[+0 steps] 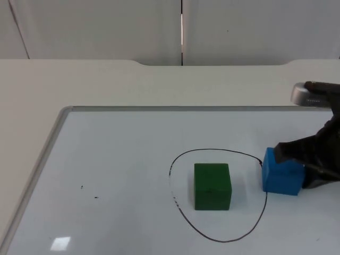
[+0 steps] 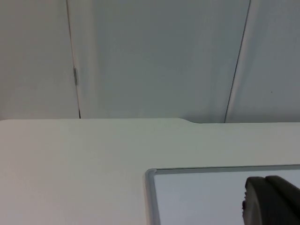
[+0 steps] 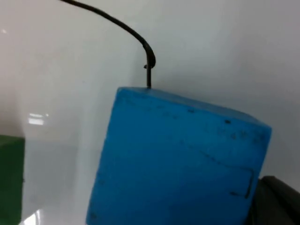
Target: Push the two cubes into the marked area.
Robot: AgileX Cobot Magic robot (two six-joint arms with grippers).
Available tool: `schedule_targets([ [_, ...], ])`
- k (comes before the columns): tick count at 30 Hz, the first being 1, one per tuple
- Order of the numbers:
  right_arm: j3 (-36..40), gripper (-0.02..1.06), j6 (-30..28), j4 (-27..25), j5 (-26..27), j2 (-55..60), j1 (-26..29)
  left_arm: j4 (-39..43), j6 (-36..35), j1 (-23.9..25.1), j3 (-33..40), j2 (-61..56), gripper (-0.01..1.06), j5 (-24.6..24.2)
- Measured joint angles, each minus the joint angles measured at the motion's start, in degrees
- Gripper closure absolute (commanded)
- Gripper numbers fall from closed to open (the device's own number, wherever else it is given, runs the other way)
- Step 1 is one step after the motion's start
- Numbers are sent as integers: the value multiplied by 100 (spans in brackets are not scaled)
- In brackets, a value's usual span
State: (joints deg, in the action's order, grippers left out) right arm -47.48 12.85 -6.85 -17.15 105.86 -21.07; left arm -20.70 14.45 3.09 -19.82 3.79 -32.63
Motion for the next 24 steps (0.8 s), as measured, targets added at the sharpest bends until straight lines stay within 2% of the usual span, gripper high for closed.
schedule_targets([
  [15,0,104,22,0,217,185,-24,0,11,0,0,0,105,0],
  [19,-36,104,22,0,460,185,-24,-4,36,0,0,0,105,0],
  [24,-218,104,22,0,401,197,-24,-13,46,0,0,0,105,0],
])
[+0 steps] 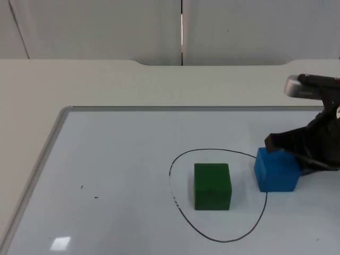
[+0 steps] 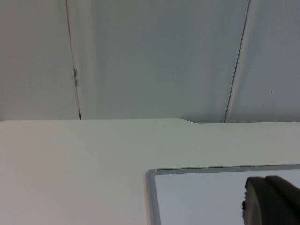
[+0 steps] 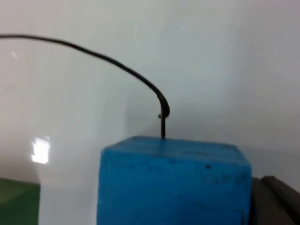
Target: Push the two cubes into the marked area.
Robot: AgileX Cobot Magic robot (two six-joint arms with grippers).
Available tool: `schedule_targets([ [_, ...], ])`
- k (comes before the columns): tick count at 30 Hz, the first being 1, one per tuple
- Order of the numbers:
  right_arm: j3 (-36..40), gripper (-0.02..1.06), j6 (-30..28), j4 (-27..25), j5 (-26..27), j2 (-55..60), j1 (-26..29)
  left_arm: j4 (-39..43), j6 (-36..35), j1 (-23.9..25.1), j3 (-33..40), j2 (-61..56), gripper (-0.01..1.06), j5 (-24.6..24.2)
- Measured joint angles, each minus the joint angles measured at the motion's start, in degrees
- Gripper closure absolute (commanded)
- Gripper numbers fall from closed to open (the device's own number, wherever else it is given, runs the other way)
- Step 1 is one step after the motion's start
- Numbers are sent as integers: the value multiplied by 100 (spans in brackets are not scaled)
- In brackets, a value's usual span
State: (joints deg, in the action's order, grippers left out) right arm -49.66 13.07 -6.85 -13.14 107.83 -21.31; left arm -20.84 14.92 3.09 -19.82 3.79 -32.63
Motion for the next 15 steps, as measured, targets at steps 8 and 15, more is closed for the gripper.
schedule_targets([
  [8,-23,104,0,0,-24,12,0,-14,22,0,0,0,105,0],
  [15,-37,104,19,0,31,12,-78,-28,65,0,0,0,105,0],
])
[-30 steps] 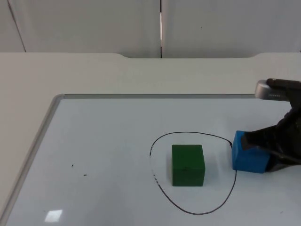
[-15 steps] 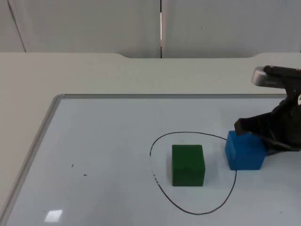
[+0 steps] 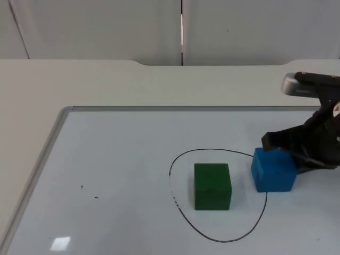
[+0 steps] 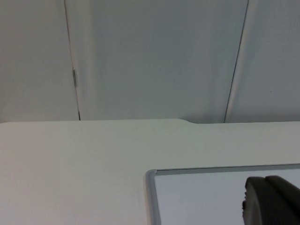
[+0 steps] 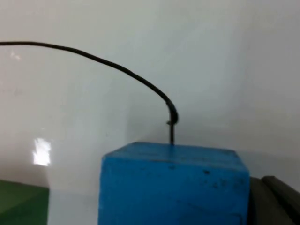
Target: Push the two cubes into the marked area.
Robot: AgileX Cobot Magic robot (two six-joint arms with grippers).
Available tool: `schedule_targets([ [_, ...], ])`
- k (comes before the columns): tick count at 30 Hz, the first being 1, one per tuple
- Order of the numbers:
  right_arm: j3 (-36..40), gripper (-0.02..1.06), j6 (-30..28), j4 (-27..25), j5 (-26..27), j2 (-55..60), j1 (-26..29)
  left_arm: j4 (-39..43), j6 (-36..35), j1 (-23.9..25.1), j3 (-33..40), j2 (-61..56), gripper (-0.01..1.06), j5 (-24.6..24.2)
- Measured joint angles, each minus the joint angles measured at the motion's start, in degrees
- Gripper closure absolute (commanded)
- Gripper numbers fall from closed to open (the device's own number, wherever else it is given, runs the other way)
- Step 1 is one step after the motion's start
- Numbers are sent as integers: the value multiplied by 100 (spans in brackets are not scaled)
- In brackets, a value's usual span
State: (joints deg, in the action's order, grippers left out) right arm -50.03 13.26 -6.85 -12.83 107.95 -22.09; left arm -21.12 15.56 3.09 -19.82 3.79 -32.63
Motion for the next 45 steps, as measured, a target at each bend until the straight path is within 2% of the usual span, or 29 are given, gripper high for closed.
schedule_targets([
  [12,0,104,77,0,139,0,-220,-4,9,0,0,0,105,0],
  [45,0,104,232,-124,299,0,-352,-27,44,0,0,0,105,0],
])
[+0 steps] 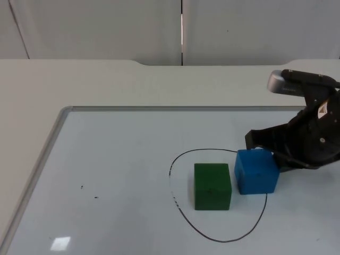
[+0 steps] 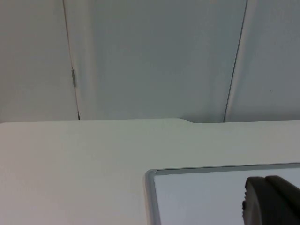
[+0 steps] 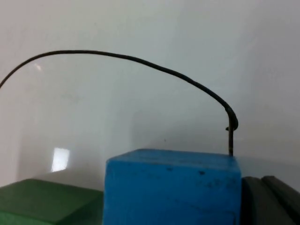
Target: Push the two cubes into the marked area.
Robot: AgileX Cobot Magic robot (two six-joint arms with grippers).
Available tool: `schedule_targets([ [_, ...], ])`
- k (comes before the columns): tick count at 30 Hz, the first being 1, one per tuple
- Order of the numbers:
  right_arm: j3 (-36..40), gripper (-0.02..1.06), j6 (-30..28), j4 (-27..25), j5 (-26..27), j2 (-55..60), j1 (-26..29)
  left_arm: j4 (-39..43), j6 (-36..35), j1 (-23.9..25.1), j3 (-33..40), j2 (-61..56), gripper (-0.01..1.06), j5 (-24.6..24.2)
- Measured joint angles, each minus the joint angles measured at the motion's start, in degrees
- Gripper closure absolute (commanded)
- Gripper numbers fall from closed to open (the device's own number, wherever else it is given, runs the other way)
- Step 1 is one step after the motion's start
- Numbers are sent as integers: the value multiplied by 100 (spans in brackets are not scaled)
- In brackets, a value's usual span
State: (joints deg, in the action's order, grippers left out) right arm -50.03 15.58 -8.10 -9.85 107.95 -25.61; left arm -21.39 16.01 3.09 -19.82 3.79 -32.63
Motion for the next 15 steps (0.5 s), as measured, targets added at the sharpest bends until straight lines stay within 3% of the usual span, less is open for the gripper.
schedule_targets([
  [15,0,104,22,-11,128,0,-138,-18,0,0,0,0,105,0],
])
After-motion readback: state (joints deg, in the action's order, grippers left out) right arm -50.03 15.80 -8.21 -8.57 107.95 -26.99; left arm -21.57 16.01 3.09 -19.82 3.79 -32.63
